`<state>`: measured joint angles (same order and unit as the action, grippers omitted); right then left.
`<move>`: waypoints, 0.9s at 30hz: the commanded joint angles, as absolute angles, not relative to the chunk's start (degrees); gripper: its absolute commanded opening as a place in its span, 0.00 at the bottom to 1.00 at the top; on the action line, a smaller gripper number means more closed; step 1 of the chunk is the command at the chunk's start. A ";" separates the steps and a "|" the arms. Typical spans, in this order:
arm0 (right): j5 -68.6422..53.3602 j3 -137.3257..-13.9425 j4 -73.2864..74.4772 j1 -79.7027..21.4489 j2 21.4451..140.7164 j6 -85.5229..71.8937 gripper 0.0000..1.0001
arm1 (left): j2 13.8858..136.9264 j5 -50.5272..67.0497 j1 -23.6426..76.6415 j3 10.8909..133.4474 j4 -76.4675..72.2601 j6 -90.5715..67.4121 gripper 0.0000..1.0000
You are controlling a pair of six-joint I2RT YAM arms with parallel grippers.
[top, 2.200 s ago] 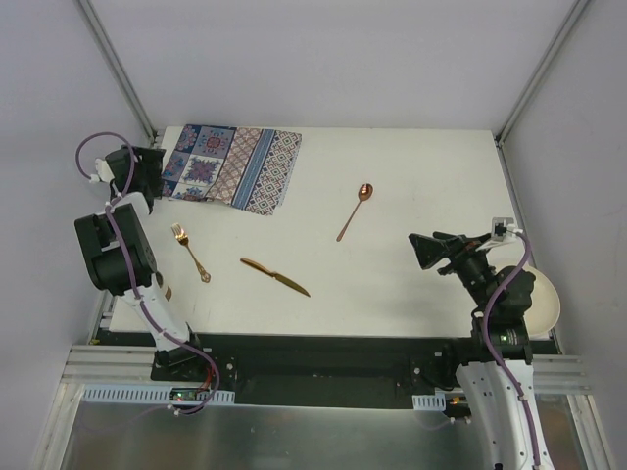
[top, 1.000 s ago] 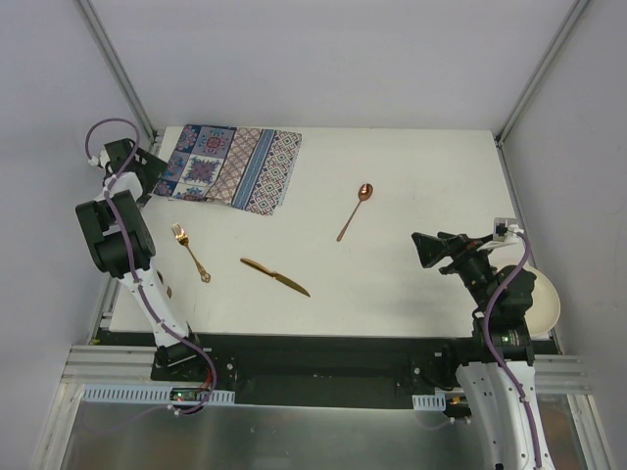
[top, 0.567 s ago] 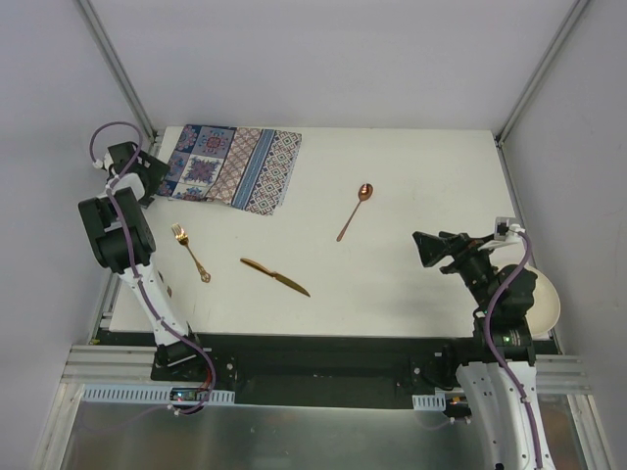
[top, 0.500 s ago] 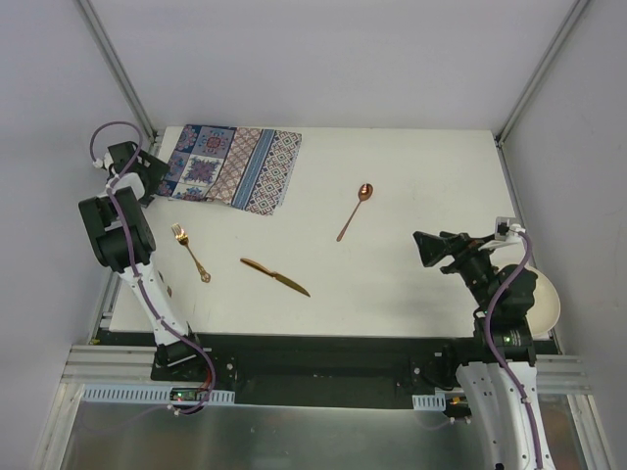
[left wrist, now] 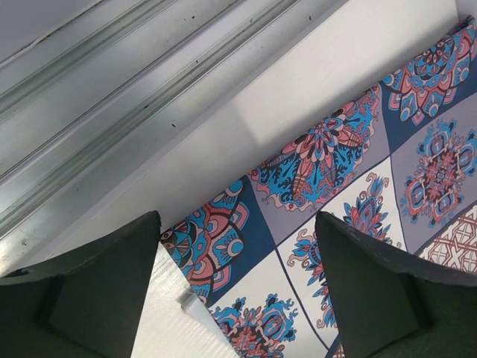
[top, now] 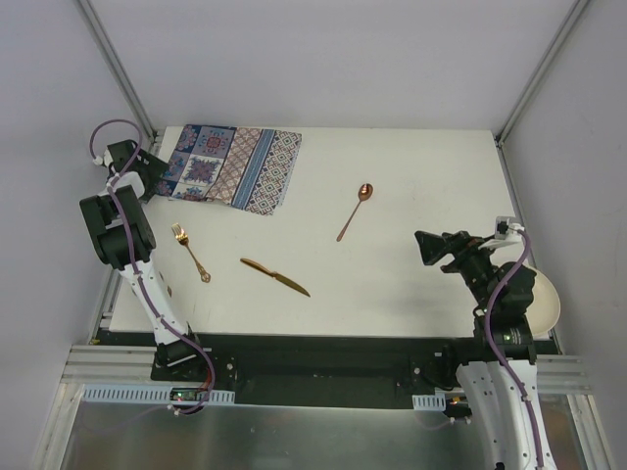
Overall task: Set the dinner table for one person
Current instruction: Pick up the spoon from the center of the board.
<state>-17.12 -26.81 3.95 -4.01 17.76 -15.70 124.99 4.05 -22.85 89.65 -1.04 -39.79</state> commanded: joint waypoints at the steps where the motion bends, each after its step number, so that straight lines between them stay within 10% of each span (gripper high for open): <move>1: -16.00 -29.80 2.64 -4.39 18.98 -15.12 0.96 | 125.60 5.54 -22.41 89.91 0.18 -39.38 0.80; 16: -14.59 -29.18 1.76 -4.39 19.34 -16.17 0.96 | 124.28 8.00 -22.33 89.03 0.26 -39.20 0.01; 25: -12.48 -31.28 5.18 -4.31 25.83 -16.35 0.96 | 123.22 7.91 -22.41 89.47 0.53 -38.67 0.01; 27: -13.01 -32.25 5.71 -4.31 28.21 -16.17 0.96 | 122.96 7.82 -22.59 89.56 0.53 -38.24 0.23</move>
<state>-13.61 -28.12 4.99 -4.01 24.84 -16.03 125.08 6.00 -22.94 88.36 0.25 -39.18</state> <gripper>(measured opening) 0.964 0.113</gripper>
